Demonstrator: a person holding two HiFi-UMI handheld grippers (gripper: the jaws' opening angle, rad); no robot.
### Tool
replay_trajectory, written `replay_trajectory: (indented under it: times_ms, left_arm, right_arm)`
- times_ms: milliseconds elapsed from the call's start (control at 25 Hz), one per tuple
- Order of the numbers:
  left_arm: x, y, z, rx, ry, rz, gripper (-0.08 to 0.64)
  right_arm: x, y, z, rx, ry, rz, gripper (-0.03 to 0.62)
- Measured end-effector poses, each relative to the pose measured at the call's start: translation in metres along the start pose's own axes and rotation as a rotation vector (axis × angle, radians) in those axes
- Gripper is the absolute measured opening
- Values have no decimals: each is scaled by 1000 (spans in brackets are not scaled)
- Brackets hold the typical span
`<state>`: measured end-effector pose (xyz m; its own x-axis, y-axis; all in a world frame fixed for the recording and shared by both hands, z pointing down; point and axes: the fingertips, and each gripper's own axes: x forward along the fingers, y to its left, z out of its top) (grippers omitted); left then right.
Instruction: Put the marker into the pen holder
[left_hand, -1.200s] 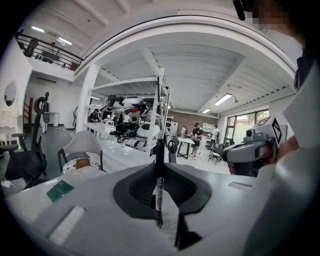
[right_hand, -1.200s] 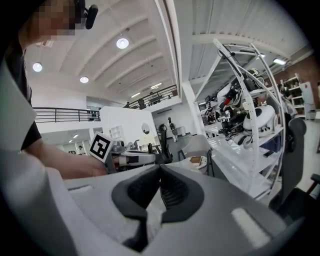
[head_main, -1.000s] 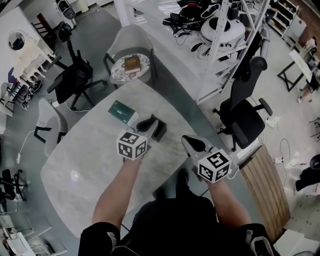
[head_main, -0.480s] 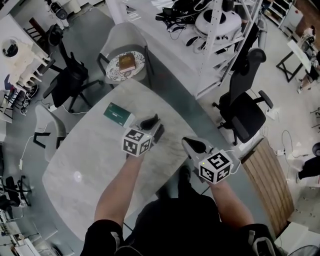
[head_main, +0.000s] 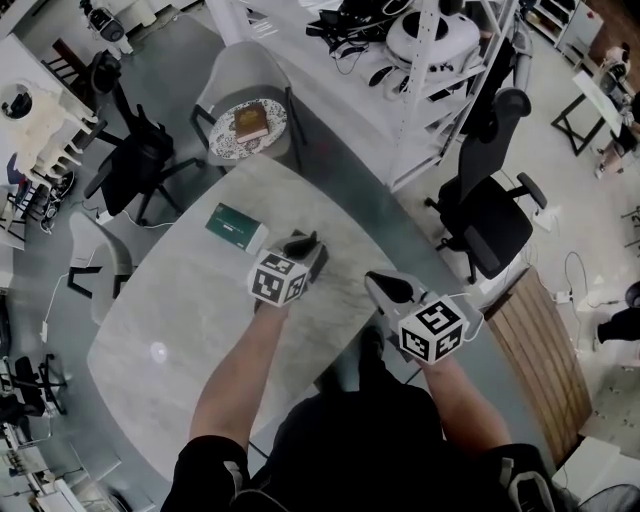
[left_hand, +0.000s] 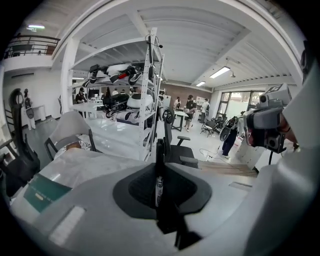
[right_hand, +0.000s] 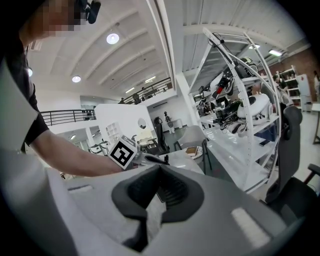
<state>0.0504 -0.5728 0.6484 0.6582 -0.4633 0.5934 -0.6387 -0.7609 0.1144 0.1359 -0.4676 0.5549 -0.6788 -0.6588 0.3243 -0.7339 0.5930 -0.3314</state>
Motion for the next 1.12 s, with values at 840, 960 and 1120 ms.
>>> replay_trajectory:
  times_ms: [840,960,1120]
  left_arm:
    - [-12,-18,-2,103,25,-51,127]
    - [-39,-16,9,85,-65,-13,127]
    - [-90,-10,25,67,-197,41,72]
  right_arm:
    - [0,11,-13,3,19,-3,3]
    - [2,17,-12,-7,15,-3,3]
    - [5,24,3,-35,-10,-27,3]
